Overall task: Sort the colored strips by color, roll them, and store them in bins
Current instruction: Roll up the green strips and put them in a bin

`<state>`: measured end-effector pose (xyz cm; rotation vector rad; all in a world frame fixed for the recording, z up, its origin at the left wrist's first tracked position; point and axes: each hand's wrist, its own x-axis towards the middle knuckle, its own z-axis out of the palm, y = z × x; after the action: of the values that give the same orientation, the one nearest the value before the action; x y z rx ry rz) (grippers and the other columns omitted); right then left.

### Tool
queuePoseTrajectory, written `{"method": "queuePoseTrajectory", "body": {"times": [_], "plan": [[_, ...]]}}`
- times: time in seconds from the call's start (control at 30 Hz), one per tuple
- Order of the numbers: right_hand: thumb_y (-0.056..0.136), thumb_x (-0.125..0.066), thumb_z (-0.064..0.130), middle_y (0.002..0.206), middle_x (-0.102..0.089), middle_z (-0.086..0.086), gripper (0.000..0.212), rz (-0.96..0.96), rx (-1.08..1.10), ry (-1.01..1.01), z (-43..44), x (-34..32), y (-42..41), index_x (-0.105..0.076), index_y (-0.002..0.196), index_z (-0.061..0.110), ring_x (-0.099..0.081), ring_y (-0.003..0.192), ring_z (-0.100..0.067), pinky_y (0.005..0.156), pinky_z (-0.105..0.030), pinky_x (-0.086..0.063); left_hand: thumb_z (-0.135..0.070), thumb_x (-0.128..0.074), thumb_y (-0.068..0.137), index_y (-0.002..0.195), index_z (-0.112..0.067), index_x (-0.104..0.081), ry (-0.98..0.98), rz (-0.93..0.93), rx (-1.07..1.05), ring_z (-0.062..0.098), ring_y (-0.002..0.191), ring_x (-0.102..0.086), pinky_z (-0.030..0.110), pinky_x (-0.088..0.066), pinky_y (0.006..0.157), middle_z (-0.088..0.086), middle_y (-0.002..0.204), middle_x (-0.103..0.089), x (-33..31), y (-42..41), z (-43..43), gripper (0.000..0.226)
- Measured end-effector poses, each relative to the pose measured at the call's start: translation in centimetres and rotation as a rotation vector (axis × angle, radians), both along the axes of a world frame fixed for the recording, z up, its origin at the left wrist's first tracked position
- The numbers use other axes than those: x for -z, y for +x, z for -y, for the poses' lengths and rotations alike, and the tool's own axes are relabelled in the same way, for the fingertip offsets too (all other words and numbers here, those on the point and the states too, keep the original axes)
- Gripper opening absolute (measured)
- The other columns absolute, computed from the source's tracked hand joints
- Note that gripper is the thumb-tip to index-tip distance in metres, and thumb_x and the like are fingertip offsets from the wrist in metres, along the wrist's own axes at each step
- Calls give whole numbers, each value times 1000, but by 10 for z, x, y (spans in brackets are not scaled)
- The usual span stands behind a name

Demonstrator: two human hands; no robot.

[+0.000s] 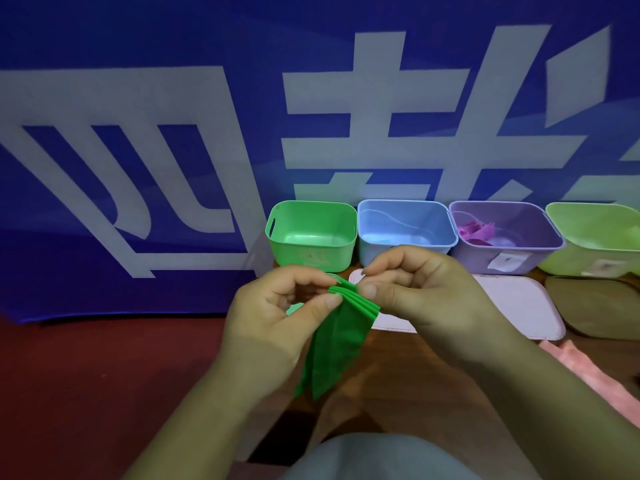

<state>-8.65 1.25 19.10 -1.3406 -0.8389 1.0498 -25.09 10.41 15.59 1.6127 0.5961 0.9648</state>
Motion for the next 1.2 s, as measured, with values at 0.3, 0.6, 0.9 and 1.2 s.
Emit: {"method": "queuePoseTrajectory", "body": {"times": [0.3, 0.6, 0.9, 1.2], "plan": [[65, -85, 14, 82, -74, -15, 19, 5, 9, -16, -2, -1, -1, -74, 78, 22, -64, 79, -25, 96, -57, -48, 0, -76, 79, 105, -25, -74, -17, 17, -10, 9, 79, -68, 19, -53, 77, -2, 82, -73, -1, 3, 0, 35], [69, -78, 20, 92, -71, -26, 14, 35, -9, -20, -5, 4, 0, -74, 82, 21, -59, 81, -30, 89, -54, -48, -20, -74, 80, 111, -42, -71, 138, -97, -81, 22, 92, -70, 42, -58, 86, -6, 92, -73, 2, -2, -1, 38], [72, -78, 21, 89, -72, -21, 15, 86, -17, -15, -7, 5, -3, -73, 86, 19, -61, 81, -29, 89, -62, -47, -18, -71, 84, 94, -33, -72, 230, -113, -99, 22, 92, -68, 39, -56, 79, -8, 94, -70, 4, -6, -1, 19], [73, -83, 1, 94, -72, -6, 33, 348, -110, 126, -16, -15, 3, -70, 98, 18, -67, 86, -26, 84, -33, -58, -11, -72, 87, 86, -26, -68, 81, -90, -125, 7, 78, -65, 25, -53, 75, -11, 80, -69, -15, 5, -16, 16]]}}
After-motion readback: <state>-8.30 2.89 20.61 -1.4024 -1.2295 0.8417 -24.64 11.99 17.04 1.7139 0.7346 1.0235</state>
